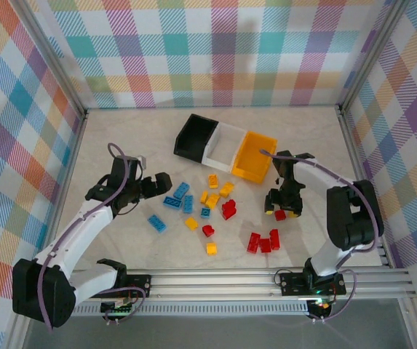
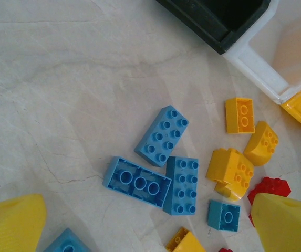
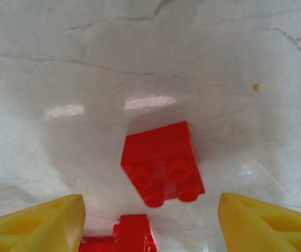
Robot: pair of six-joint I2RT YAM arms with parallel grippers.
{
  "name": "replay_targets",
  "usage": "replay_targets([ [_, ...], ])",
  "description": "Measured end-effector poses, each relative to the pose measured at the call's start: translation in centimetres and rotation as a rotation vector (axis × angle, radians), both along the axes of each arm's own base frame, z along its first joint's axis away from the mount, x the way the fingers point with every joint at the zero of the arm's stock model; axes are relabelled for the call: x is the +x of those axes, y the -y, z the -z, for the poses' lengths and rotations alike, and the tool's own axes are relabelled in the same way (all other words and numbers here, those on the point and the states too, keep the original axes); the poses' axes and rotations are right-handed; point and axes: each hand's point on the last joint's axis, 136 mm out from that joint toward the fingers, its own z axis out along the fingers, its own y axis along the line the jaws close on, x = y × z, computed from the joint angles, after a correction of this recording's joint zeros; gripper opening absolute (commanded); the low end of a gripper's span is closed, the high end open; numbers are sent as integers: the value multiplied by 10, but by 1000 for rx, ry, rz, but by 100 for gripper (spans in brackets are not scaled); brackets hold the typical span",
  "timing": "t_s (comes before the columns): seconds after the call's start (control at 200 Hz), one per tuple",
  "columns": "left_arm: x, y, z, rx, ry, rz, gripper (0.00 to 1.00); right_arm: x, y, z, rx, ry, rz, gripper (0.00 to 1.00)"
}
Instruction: Sort the legos into containers by color
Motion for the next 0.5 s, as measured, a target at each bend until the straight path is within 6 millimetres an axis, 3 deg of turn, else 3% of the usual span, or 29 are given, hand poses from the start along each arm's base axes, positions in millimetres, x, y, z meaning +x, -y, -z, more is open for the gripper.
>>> replay_targets([
  [0.405,-6,-2,8,6,-20,0,100,6,5,19,-41,-15,-27,55],
  [0.5,-6,-2,9,7,-23,0,100,5,6,23,-45,-24,-28,48],
])
